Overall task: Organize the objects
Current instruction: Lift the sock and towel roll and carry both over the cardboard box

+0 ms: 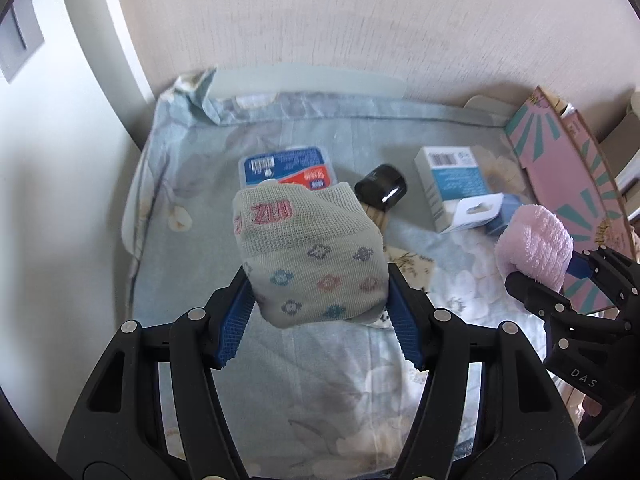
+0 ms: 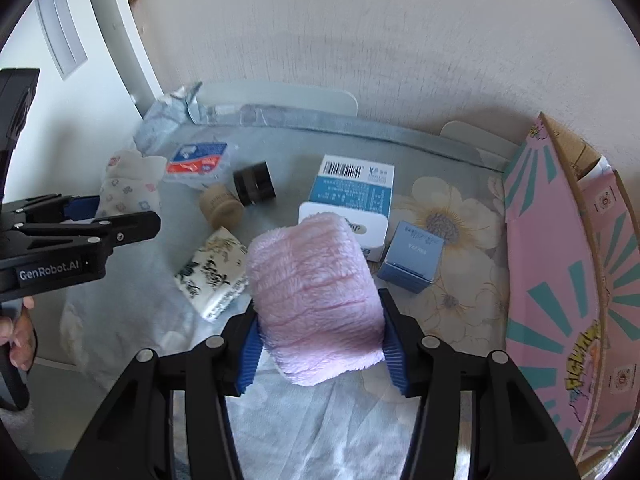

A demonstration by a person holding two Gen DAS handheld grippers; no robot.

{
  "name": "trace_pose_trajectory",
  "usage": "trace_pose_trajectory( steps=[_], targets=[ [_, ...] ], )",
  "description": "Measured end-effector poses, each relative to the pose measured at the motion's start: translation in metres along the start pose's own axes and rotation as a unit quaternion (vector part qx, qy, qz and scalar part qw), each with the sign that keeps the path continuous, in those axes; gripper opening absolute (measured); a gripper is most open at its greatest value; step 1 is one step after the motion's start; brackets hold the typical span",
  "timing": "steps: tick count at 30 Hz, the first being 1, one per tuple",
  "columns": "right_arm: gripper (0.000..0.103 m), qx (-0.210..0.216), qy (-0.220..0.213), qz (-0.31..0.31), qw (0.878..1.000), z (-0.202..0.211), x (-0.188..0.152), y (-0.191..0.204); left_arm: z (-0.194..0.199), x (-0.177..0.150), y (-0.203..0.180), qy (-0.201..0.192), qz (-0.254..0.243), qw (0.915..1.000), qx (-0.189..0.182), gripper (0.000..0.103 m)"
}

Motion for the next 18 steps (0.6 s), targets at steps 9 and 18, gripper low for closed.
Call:
trace_pose_trajectory(
  steps=[9,18],
  targets=[
    [0.048,0.027,-0.015,-0.033,0.999,0.053,0.020,-0.007,0.053,0.028,-0.014,-0.026,-0.015,0.9995,-0.009,0.059],
    [0.048,0.027,-0.040,-0.062,0.997,0.105,0.046,-0.031,0.090,0.072,-0.050,-0.051,-0.055,0.9967,-0.031,0.059]
  ],
)
Point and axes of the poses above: each gripper's, at about its wrist camera, not at the fingertips, and z roughly against the way its jaws point, y to its left, x to its top, the point moved 3 cm from there along -z, roughly the way its jaws point, and after that the axes turned 6 degrees about y, right-handed, at the moved point
